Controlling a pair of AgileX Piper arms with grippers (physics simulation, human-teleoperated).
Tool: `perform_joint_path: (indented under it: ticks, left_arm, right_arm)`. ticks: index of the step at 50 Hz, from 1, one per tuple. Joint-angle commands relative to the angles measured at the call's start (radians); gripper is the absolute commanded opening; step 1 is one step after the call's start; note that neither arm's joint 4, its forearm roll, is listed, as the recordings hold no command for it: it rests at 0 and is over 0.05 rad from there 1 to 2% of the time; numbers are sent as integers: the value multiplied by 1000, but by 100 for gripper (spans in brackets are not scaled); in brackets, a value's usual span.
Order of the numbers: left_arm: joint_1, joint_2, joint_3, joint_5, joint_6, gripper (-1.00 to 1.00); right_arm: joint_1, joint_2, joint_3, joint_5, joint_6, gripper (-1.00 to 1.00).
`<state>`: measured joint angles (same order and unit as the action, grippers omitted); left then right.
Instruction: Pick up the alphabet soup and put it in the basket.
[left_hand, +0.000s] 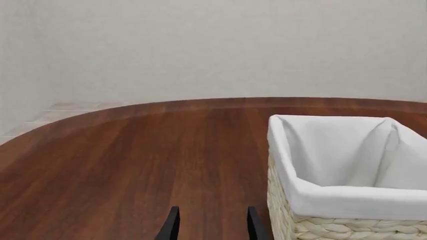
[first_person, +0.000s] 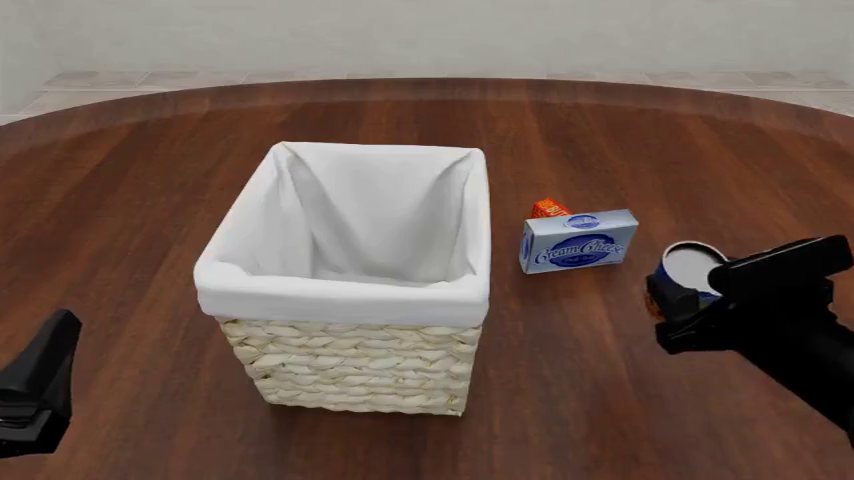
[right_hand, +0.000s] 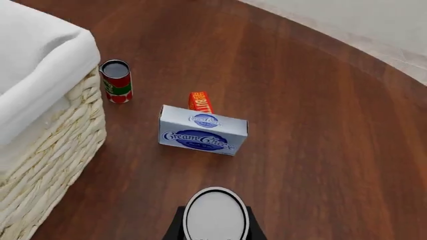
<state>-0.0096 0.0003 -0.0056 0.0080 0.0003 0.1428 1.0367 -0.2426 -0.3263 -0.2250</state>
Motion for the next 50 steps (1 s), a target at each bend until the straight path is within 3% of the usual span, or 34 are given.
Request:
perform_joint_path:
  ticks: [1, 24, 46, 50]
  left_arm:
    - [-4, 0, -5, 0, 0, 100]
    - [2, 0, -5, 2, 1, 100]
    - [5, 0, -4, 1, 1, 100]
    - [6, 0, -6, 3, 2, 100]
  right_arm:
    - [4, -104, -87, 129, 1, -100]
    - [24, -137, -267, 288, -8, -100]
    - [41, -82, -442, 381, 4, -100]
    - [25, -85, -483, 394, -15, -100]
